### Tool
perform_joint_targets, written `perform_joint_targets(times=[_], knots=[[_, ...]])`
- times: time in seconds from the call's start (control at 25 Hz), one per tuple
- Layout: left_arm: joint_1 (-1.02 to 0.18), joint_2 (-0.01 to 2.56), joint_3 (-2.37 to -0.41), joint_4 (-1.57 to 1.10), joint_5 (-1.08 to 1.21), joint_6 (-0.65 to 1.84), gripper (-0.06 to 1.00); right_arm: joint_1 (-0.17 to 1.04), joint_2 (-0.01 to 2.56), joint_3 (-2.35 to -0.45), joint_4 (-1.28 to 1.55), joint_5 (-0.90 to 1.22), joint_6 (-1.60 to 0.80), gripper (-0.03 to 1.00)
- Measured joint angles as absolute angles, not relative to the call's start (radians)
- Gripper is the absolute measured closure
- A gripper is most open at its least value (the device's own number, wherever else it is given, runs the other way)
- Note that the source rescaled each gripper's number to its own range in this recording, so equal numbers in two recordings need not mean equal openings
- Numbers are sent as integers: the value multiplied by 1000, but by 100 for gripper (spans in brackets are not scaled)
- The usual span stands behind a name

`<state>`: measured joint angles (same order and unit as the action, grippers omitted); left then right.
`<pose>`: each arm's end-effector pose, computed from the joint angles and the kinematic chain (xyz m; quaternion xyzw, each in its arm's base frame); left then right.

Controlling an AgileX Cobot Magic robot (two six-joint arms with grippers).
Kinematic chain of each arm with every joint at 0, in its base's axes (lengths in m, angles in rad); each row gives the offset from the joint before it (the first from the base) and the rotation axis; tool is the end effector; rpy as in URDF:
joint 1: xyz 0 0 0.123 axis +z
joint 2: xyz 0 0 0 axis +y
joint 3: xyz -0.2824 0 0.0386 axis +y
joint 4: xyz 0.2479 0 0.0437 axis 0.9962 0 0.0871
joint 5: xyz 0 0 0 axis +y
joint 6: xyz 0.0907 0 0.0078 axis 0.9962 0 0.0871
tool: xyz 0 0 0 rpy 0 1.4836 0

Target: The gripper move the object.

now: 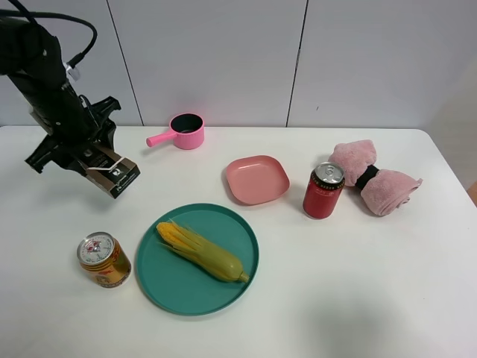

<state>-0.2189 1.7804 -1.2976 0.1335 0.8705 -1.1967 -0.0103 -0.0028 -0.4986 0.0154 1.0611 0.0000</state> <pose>0.3571 -0.0699 0.2285 -0.4325 0.8870 -0.0552 0.1521 -0.0051 0.0013 0.2767 0.0041 0.8529 0.0050 0.5220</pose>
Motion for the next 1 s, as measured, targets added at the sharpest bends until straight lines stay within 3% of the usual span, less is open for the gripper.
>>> perform_joint_targets(times=[0.24, 0.48, 0.76, 1.0], knots=[[-365, 1643, -1298, 251, 1156, -1077, 94, -10, -3, -499, 15, 1061, 0, -3], [-480, 1523, -1298, 270, 1202, -1093, 94, -10, -3, -499, 15, 1061, 0, -3], [-521, 1398, -1298, 245, 1206, -1094, 94, -10, -3, -499, 15, 1061, 0, -3], [-521, 1333, -1298, 140, 1207, -926, 94, -10, -3, -499, 15, 1061, 0, -3]])
